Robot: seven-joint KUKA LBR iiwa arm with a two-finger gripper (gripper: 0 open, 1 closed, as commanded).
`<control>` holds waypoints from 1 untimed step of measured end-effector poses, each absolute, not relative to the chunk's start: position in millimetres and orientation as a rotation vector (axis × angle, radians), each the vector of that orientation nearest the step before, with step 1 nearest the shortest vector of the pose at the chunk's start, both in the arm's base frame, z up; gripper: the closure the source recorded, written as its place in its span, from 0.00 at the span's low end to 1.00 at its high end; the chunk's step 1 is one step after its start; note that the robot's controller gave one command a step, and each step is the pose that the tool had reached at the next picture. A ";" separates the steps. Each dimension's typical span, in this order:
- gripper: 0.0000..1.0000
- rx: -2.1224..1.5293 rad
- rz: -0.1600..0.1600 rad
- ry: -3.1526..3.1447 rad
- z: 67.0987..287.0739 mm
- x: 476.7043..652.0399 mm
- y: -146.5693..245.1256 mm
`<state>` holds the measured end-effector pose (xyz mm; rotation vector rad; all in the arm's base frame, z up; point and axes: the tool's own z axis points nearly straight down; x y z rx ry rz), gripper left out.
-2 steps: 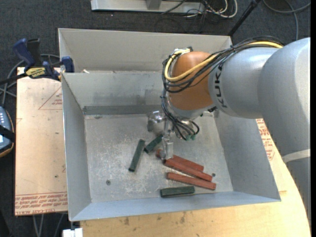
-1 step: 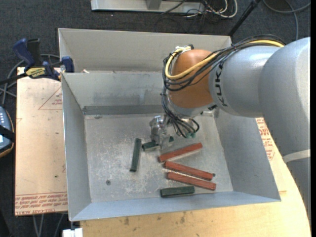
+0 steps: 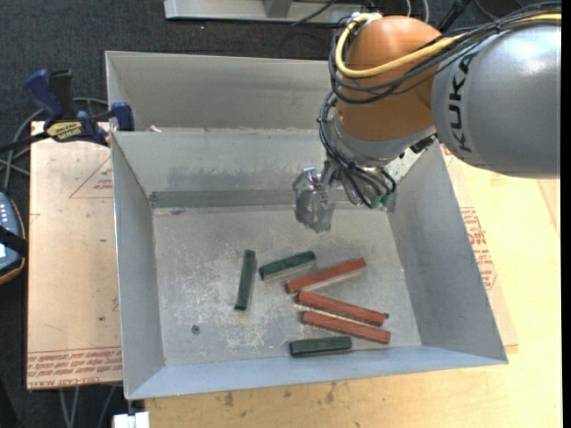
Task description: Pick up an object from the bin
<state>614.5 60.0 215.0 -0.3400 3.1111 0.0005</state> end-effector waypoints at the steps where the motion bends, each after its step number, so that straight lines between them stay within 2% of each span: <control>1: 0.00 -0.340 0.002 3.119 209.7 613.0 59.6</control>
Offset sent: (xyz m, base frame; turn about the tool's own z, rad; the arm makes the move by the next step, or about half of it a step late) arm 0.0000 0.0000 0.0000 0.0000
